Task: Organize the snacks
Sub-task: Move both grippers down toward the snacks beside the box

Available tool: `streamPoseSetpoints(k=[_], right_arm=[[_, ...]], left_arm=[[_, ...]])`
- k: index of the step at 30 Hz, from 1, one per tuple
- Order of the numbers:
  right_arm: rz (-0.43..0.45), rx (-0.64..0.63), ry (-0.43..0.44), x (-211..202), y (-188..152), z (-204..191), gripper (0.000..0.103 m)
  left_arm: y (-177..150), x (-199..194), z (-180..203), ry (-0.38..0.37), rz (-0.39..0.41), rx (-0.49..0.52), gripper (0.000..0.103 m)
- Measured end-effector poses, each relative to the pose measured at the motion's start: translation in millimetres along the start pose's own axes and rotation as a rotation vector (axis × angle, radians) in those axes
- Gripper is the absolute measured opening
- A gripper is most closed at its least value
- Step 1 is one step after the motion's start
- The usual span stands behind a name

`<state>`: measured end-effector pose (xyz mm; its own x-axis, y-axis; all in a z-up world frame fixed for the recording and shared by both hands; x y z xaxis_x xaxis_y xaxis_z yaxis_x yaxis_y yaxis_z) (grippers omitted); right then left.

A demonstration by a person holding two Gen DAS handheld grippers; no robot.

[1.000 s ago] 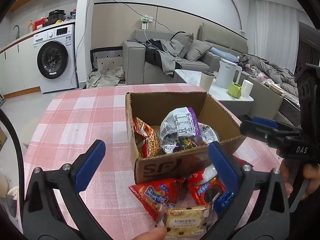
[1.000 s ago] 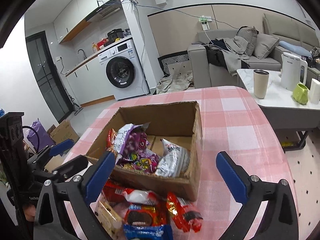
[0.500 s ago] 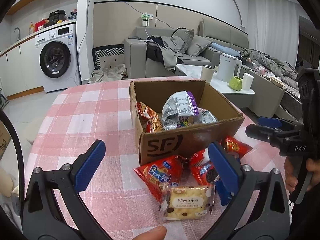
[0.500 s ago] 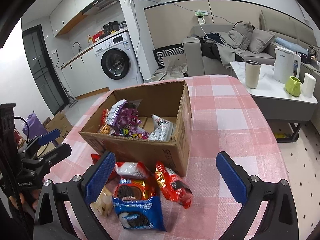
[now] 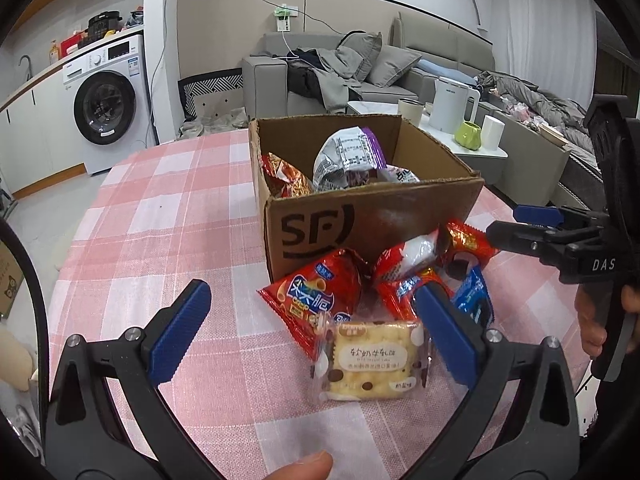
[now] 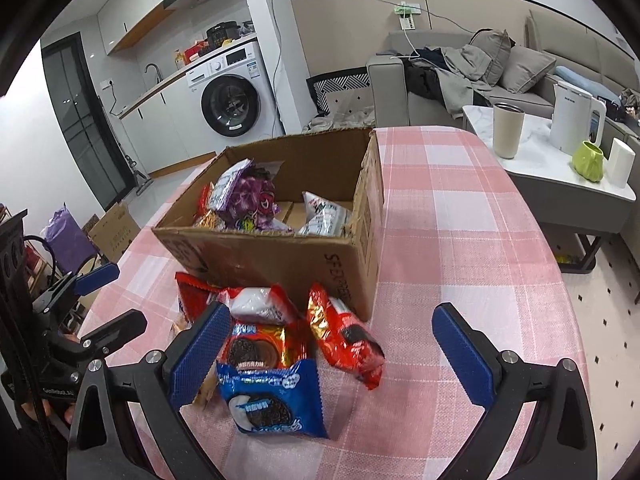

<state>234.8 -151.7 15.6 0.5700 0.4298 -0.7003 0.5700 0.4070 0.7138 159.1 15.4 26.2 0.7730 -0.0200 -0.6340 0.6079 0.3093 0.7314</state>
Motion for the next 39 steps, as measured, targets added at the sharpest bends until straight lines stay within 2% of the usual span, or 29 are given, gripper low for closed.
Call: streamPoseSetpoints(k=[16,39], right_arm=[[-0.14,-0.135,-0.011,11.8,-27.5,-24.8,0.102],[-0.222,-0.208,0.11,31.7,-46.1,-52.1,0.102]], left_arm=[[-24.3,8.1,7.0,0.012,-0.062,0.031,0.102],[-50.1,34.1,25.3,0.029,-0.154,0.103,0.102]])
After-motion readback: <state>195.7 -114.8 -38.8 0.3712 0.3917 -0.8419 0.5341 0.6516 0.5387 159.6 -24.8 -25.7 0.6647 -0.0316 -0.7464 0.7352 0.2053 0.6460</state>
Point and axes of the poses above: each gripper's, at about its wrist camera, not at the fingertips, and x roughly the way its jaws point, z to its right, y to its top, the point moved 3 cm from there along x, roughly the way its jaws point, and after that the axes turned 15 degrees about -x, right-handed, at the moved point
